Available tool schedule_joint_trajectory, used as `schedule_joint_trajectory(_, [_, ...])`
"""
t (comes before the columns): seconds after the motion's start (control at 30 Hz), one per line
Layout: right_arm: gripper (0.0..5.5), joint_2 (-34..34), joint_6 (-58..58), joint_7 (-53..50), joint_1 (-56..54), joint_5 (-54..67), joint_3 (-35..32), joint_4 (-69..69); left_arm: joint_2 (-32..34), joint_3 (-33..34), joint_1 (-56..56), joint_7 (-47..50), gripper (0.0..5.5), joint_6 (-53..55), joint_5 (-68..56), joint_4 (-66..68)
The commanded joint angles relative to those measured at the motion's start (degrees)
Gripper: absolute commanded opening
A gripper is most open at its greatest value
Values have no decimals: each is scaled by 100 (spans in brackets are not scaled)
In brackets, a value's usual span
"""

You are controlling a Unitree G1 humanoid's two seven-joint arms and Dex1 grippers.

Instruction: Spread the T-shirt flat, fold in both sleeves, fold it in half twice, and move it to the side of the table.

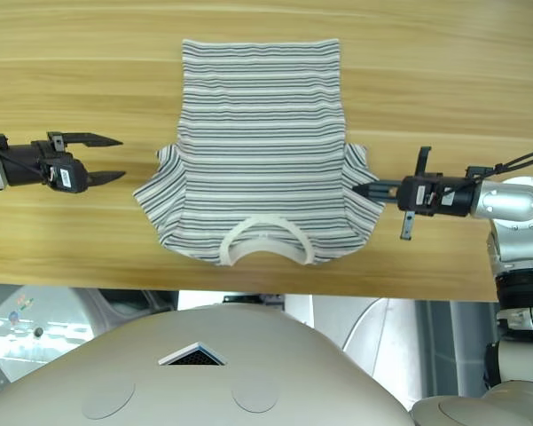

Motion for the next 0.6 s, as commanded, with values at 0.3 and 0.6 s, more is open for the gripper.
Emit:
schedule_joint_trajectory(0.3, [0, 122, 153, 122, -51, 74, -145, -139, 339, -306, 849, 149, 263, -69, 1012, -468])
schedule_joint_trajectory(0.6, [0, 321, 243, 127, -191, 17, -147, -66, 206, -323, 680, 254, 203, 227, 1083, -791])
